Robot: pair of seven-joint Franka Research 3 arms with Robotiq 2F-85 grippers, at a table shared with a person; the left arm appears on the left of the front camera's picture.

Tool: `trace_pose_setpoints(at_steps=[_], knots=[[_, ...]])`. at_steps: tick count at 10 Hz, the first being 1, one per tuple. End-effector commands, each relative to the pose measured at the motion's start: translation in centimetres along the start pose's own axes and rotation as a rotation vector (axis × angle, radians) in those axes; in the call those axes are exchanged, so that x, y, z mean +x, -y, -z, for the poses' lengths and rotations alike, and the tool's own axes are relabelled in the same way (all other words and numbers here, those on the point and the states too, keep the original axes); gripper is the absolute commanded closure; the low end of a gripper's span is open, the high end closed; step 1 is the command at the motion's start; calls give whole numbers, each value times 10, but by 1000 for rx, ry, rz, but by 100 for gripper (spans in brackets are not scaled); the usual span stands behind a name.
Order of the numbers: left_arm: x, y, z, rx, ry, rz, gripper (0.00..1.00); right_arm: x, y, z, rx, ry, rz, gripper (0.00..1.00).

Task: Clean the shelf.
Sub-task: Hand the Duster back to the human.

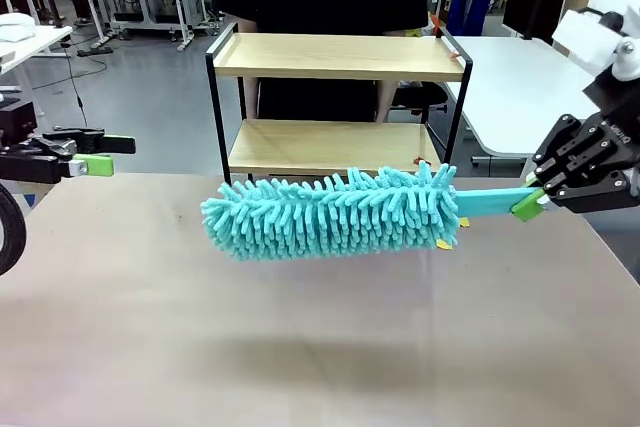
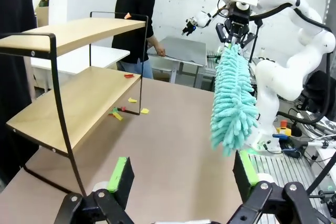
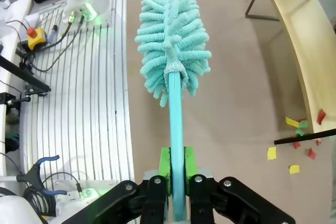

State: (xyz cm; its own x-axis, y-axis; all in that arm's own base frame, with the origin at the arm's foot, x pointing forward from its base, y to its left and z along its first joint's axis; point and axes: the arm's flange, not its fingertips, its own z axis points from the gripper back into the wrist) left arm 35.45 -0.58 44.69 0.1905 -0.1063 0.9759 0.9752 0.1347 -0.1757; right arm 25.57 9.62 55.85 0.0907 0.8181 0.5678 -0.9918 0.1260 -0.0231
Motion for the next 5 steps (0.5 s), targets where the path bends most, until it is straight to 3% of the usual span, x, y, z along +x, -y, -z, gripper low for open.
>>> trace_pose_setpoints(at_steps=[1,4,5], knots=[[-2,1,-9,3,-3,7,0,3,-2,-1,4,12,-17,87],[-2,-1,-5,11,-4,-3,0,3,-2,-1,4,12,-17,87],[-15,16,6,-50,34,-11,0,3,-2,-1,4,12,-17,87]])
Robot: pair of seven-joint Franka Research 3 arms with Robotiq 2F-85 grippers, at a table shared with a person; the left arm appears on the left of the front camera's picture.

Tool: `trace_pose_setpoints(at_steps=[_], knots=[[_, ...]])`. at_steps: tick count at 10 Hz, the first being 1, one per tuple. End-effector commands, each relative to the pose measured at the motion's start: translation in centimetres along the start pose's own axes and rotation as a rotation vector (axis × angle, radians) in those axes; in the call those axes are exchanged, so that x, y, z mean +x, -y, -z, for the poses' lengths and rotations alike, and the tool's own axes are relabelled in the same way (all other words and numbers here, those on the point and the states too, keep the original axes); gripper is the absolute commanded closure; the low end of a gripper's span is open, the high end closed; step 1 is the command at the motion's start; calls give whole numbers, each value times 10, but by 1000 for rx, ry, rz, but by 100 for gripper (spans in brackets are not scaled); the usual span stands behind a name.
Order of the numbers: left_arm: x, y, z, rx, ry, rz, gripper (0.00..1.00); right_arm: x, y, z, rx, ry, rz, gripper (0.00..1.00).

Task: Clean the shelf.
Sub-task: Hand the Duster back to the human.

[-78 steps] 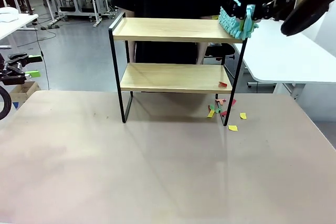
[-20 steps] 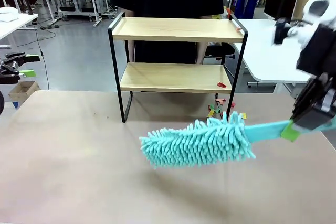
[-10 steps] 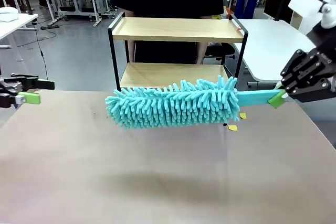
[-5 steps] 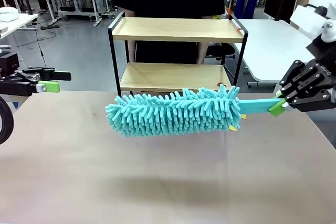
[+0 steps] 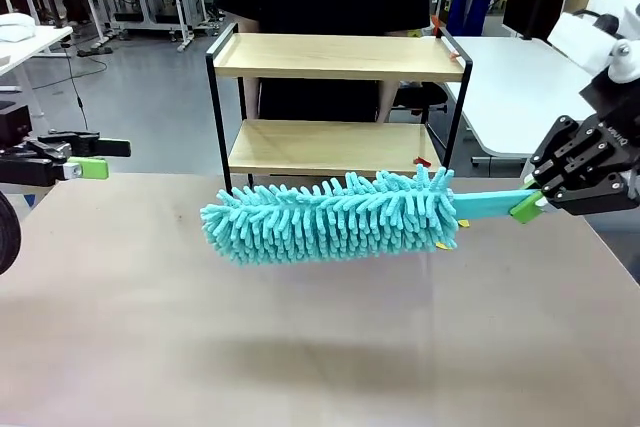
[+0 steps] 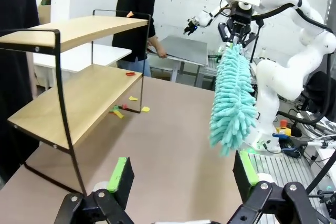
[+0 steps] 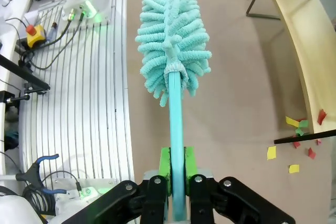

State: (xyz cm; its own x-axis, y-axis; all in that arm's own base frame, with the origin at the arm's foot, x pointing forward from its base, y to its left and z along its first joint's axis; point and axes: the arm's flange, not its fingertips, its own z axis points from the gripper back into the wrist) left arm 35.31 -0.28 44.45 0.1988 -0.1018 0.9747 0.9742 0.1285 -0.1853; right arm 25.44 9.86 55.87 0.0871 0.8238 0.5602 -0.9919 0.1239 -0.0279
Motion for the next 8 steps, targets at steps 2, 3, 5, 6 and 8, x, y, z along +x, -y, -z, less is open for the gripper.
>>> trace_pose_setpoints(at_steps=[2,3,5,6,8], knots=[[-26,52,22,-52,79,48,0,1,0,-2,6,22,-13,87],[-27,66,28,-64,94,67,0,1,0,-2,6,22,-13,87],[-29,90,43,-59,102,113,0,1,0,-2,6,22,-13,87],[-32,101,57,-43,71,136,0,1,0,-2,6,22,-13,87],[-44,116,76,0,44,168,0,1,0,-2,6,22,-13,87]])
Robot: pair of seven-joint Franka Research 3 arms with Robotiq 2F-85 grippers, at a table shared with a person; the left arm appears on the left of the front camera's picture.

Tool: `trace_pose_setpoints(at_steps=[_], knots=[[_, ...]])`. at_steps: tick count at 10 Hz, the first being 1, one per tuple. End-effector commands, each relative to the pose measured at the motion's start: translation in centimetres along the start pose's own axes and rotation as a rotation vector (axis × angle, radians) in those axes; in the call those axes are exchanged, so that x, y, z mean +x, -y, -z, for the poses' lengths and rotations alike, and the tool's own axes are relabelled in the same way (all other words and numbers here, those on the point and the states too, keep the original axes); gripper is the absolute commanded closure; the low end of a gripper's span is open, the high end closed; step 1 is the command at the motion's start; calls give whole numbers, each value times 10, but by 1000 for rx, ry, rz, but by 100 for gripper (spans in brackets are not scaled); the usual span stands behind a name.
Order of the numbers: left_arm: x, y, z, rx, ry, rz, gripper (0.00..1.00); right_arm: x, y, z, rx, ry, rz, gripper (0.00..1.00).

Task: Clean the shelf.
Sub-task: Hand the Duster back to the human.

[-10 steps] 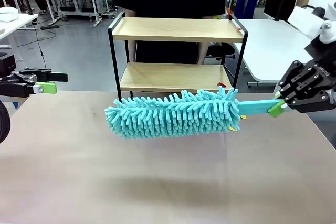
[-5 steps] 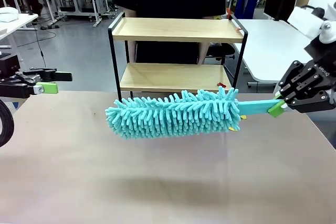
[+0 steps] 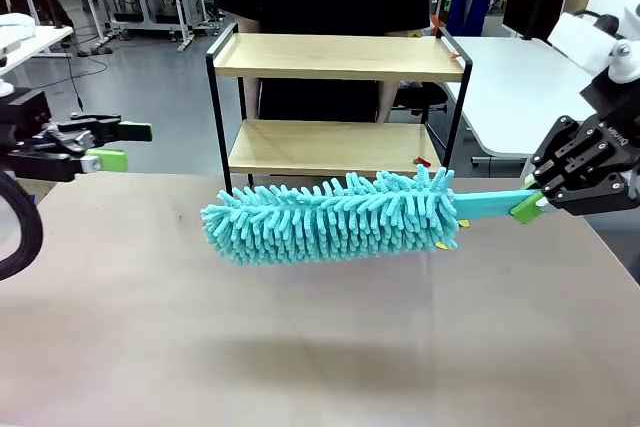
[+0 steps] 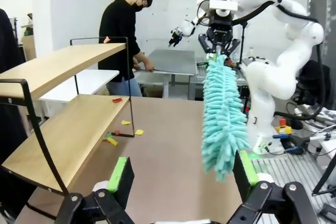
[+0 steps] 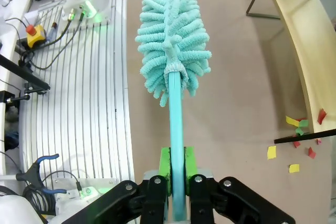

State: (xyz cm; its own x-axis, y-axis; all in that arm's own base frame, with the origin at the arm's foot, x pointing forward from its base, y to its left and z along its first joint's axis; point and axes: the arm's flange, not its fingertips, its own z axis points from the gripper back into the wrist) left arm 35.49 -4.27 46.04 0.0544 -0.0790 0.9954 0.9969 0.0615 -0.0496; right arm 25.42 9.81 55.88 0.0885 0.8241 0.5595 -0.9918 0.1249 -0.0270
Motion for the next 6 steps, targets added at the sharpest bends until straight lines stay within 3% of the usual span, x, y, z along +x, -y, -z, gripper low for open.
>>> trace_pose_setpoints(at_steps=[1,6], knots=[[-54,122,49,66,-1,19,0,2,0,-2,6,22,-14,87],[-61,156,72,-53,-92,-75,0,2,0,-2,6,22,-14,87]])
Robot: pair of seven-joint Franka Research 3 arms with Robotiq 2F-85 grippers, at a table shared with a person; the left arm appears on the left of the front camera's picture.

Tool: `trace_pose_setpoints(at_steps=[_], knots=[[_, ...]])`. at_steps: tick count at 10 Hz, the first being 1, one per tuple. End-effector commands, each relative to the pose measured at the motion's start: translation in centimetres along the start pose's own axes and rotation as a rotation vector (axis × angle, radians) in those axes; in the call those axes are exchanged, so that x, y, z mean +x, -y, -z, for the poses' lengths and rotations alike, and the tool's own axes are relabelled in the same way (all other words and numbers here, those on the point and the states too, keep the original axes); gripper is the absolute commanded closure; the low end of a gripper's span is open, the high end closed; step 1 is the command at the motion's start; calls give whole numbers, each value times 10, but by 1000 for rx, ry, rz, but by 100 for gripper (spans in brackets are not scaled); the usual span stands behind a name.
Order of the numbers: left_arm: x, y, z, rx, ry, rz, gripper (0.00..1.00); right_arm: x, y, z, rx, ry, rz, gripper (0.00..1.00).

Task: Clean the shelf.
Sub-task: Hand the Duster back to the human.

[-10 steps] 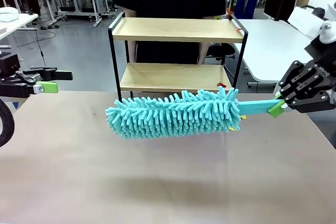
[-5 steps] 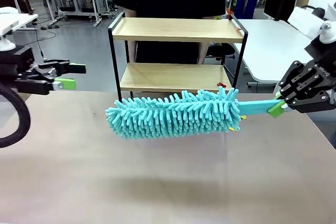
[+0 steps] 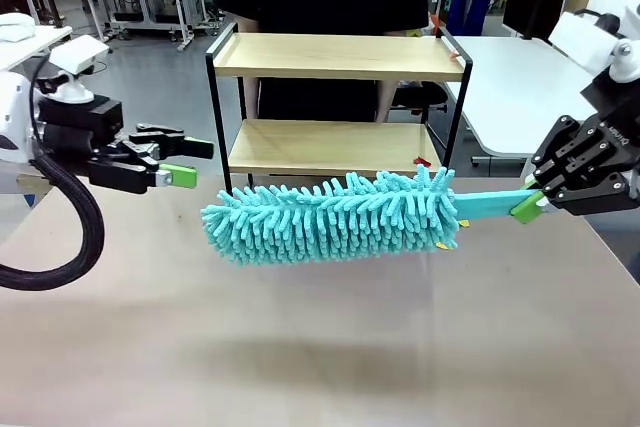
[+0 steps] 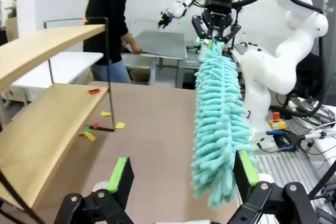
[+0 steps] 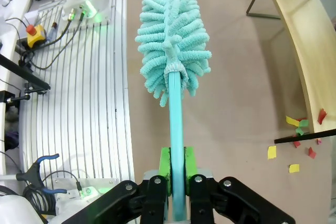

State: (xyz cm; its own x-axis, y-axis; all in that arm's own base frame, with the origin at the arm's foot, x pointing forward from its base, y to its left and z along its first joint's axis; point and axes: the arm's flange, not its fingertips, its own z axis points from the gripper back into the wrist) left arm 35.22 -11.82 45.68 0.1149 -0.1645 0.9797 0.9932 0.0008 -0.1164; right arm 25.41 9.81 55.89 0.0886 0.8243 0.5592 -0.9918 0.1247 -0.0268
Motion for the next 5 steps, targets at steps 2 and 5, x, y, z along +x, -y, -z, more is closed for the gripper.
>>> trace_pose_setpoints(at_steps=[2,5], knots=[[0,0,0,0,0,0,0,2,0,-2,6,23,-14,87],[1,7,1,15,-11,1,0,-8,6,-6,18,63,44,87]])
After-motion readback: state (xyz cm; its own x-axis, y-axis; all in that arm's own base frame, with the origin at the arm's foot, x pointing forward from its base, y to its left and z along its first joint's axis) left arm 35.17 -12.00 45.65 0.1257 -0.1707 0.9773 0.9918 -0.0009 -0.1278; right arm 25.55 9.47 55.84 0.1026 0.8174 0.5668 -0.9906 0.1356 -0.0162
